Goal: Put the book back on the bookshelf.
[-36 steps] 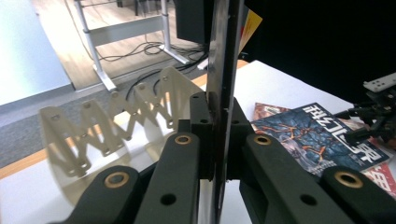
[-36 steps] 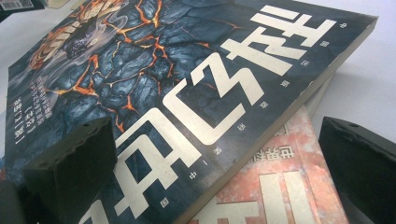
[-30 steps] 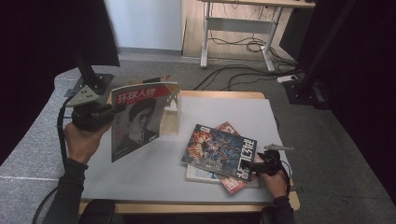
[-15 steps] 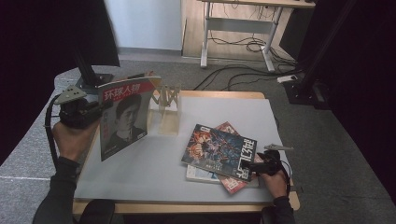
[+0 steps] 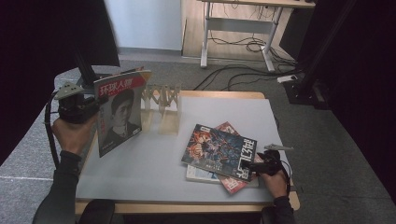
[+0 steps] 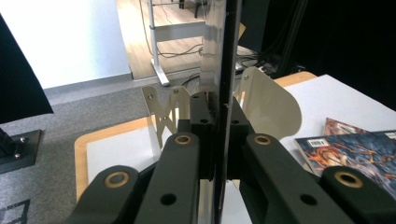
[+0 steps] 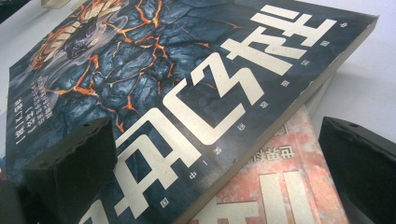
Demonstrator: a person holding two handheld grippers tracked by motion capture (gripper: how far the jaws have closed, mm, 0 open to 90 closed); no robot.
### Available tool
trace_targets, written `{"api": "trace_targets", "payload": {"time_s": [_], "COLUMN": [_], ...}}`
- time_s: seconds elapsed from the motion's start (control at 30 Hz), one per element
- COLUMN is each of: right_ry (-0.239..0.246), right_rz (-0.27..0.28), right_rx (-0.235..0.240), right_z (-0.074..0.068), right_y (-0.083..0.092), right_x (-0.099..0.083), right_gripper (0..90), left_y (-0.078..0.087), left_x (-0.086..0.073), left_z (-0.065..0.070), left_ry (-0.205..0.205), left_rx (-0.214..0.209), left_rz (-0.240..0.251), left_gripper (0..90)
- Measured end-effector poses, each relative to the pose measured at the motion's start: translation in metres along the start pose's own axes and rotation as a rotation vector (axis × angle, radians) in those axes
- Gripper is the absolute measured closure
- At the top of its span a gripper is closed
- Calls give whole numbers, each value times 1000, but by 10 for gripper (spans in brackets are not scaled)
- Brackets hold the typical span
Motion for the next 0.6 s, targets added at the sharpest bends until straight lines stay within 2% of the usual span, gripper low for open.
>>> {"api": "trace_targets", "payload": {"time_s": [0.27,0.6], "right_ry": [0,-4], "right_rz": [0,-2], "right_rx": [0,1], "right_z": [0,0], "right_y": [0,0], "right_x": [0,0], "right_gripper": [0,0], "left_y": [-18,-40], "left_x": [0,-1], "left_z": [-5,-12], "left_ry": [21,49], "left_rx": [14,55], "left_rz": [10,32], "left_gripper": [870,870]}}
Point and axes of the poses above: each handheld gripper's, and its own axes: y roughly backward along the jaws, x roughly out of its top, z roughly to its right, the point moved 4 cm from there along -y, roughly forward along the jaws, and after that the axes turned 13 degrees about -y, right-handed, at the moved point
